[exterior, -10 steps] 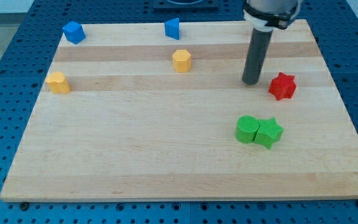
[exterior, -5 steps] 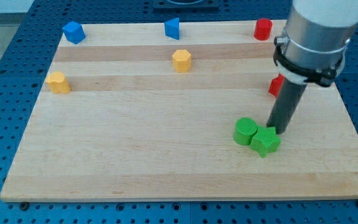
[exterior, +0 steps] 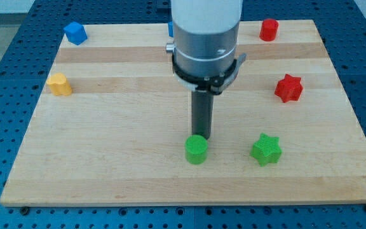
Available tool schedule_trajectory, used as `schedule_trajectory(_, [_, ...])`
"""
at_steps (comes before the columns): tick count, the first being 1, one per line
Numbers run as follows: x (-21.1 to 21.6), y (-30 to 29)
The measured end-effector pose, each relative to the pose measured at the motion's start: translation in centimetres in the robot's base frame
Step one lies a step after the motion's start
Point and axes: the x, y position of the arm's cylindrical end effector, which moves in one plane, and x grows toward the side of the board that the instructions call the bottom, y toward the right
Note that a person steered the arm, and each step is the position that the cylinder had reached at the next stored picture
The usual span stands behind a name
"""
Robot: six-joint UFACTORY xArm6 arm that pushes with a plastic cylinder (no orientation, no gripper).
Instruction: Put the green circle on the bottom left of the board
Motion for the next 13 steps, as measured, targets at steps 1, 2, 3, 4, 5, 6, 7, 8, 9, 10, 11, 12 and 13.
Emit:
schedule_trajectory(1, [1.5, 2.2])
schedule_trajectory(2, [3.3, 4.5])
schedule_trajectory(3, [4.7, 4.2])
schedule_trajectory(4, [3.7, 1.5])
schedule_trajectory(5, [1.8, -1.8])
schedule_trajectory(6, [1.9, -7.3])
schedule_trajectory(7, [3.6, -8.3])
schedule_trajectory(8, [3.8, -4.9])
schedule_trajectory(9, [5.6, -4.9])
schedule_trajectory(10, [5.6, -9.0])
schedule_trajectory(11, [6.0, -12.3])
schedule_trajectory(12, [7.7, -12.7])
schedule_trajectory(13, [10.0, -11.9])
